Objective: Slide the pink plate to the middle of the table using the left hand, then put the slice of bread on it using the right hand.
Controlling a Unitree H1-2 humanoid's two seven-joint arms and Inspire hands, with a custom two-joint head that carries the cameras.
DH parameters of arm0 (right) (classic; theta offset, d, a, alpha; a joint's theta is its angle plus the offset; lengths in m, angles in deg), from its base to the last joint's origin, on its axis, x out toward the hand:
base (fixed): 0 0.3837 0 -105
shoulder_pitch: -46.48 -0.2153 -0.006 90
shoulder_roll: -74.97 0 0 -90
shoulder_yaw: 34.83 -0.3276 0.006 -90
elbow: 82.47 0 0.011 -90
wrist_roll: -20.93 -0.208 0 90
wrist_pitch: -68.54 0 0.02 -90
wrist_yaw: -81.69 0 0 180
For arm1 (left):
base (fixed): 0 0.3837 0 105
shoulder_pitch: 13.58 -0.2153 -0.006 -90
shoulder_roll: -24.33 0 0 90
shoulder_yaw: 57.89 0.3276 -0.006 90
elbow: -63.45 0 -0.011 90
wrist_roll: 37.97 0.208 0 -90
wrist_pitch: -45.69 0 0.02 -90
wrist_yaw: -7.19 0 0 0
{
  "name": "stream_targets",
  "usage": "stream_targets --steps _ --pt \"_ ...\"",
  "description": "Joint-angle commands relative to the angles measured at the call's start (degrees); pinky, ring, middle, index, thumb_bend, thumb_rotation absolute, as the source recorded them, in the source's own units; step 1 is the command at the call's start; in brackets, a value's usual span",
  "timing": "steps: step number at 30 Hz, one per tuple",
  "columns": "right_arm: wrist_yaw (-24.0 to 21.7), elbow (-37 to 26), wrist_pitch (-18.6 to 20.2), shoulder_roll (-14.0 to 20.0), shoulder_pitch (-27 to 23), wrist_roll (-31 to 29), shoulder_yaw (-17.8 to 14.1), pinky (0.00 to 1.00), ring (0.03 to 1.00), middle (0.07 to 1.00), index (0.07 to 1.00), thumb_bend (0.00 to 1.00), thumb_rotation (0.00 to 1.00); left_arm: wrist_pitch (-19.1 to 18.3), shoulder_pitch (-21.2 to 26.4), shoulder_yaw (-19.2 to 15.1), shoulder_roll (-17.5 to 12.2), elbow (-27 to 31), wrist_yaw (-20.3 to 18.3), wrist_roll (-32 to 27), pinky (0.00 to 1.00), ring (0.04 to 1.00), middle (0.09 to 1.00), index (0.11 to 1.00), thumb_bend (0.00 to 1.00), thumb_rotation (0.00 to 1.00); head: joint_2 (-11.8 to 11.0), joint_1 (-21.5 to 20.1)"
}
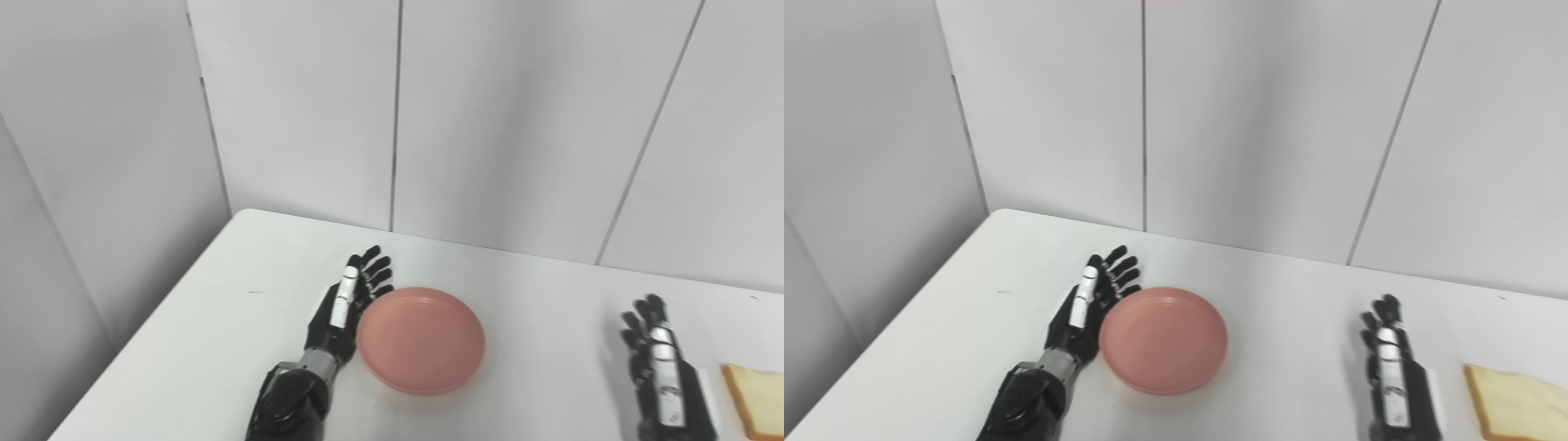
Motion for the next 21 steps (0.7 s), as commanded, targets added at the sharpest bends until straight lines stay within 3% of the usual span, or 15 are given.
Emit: stream_targets --steps 1,13,21 --pt "0.18 -2.52 0.31 -0.26 -1.55 0.34 0.27 1.00 0.957 0.969 0.972 0.63 0.85 -0.34 0.70 0.39 0.62 1.51 0.10 -0.89 0.87 0.910 0.893 0.901 0.67 0.97 0.66 -2.31" --pt "2.71 -3.97 3.34 -2.22 -2.30 2.98 1.75 0.99 0.945 0.956 0.956 0.64 0.84 -0.94 0.07 1.92 1.54 2.86 -1.93 -2.25 0.86 0.918 0.905 0.901 0.67 0.96 2.74 -11.88" --pt "3.60 -5.12 4.86 -3.19 -2.49 3.74 2.01 0.98 0.936 0.949 0.950 0.67 0.81 -1.22 -0.74 3.54 2.80 3.92 -1.36 -1.87 0.85 0.905 0.896 0.891 0.69 0.91 2.93 -13.55"
